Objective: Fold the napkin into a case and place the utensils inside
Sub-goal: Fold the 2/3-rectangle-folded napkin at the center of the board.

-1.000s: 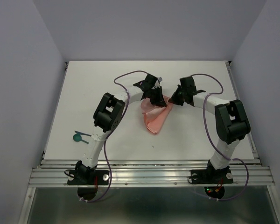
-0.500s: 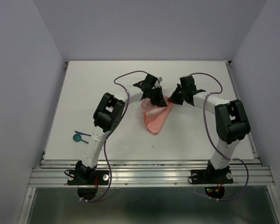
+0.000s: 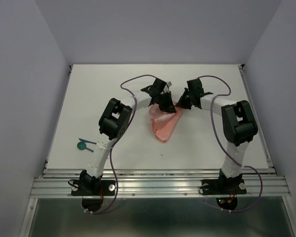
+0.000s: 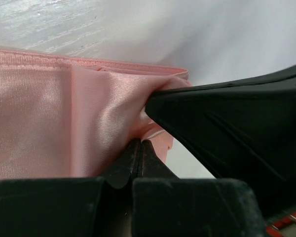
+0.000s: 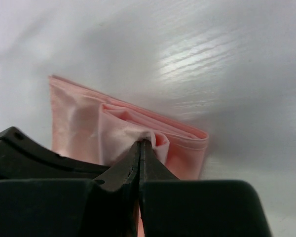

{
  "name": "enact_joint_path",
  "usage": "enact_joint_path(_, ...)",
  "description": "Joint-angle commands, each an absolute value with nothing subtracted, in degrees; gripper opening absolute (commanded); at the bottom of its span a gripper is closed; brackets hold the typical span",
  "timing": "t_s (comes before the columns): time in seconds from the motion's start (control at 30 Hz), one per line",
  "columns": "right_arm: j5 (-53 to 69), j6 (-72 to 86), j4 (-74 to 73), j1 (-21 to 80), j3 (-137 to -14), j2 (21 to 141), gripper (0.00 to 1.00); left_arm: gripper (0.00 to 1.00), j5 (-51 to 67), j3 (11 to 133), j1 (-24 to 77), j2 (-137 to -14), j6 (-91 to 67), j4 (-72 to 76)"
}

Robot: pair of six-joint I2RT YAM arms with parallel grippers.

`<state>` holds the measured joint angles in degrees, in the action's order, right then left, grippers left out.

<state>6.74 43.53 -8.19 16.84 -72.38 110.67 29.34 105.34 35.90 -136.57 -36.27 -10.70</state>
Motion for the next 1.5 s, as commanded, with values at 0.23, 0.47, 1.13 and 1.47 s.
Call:
enact_joint_path(0.23, 0.8, 40.3, -9.3, 16.4, -73.7, 115.4, 0.01, 0.01, 26.7, 104.2, 36.0, -133.6, -32.2, -14.4)
enact_joint_path(0.47, 2.2, 38.6, -9.0, 16.4, -72.7, 116.5, 0.01, 0.41, 20.6, 106.0, 35.9, -126.1, -26.2, -21.1)
enact_joint_path(1.13, 5.4, 37.4, -6.2, 16.4, -70.6, 115.3, 0.01, 0.55, 17.3, 112.9, 25.9, -130.4, -21.1, -32.5)
enact_joint_path(1.47, 6.0, 37.7, -5.9, 16.4, -70.6, 115.6, 0.01, 0.52, 26.1, 101.4, 25.7, -128.4, -23.7, -26.5)
